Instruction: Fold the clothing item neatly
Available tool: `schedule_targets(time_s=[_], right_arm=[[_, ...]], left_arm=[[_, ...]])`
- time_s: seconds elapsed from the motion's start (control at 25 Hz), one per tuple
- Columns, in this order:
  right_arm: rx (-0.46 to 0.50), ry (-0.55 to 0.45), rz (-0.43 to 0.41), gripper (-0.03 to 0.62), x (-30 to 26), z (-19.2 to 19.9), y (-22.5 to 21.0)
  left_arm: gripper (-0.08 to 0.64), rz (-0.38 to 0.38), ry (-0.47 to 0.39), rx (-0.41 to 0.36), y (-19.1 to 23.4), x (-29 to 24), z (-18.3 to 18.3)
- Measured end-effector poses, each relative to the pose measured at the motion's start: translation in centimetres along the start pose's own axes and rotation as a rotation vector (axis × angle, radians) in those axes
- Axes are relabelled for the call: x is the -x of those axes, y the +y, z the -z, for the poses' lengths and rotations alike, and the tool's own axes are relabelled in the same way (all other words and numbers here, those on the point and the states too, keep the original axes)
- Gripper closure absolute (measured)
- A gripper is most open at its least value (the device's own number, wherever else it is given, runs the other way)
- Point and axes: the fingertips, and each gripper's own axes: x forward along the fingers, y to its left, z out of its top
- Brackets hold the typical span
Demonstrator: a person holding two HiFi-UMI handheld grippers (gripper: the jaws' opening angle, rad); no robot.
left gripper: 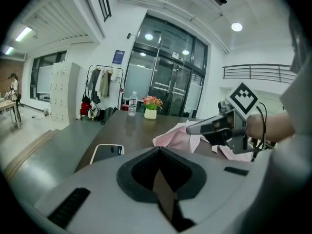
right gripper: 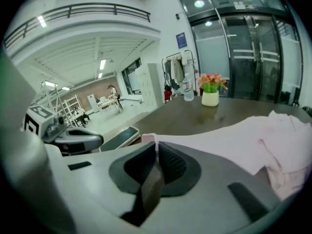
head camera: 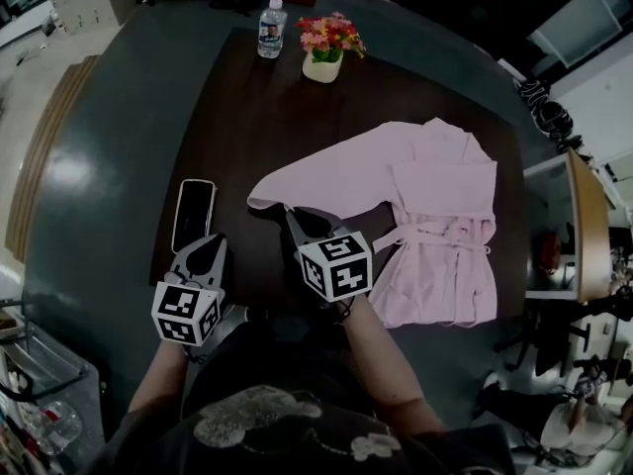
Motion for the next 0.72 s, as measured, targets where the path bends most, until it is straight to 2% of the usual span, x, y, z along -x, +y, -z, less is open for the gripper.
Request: schedule_targets(time_s=[0.2, 0.4, 0.56, 0.72], right_arm=[[-0.064, -0.09, 0.072, 0.581, 4.9, -2.4, -6.4], [-0.13, -0.158, 0.141, 0.582, 10.2, -2.5, -13.4], [-0.197, -0.218, 0.212, 0.581, 15.4, -1.3, -20.1], [-0.316, -0.26, 0.278, 0.583, 20.8, 2.3, -27.6]], left_arm=[[0.551, 0.003, -0.001, -0.018, -2.8, -1.5, -0.5], [0.551, 0.006, -0.003, -0.027, -7.4, -3.6, -1.5], [0.551, 0.016, 0.0, -0.053, -12.4, -5.9, -2.3], [0.551, 0.022, 0.004, -0.085, -17.8, -7.7, -3.3]])
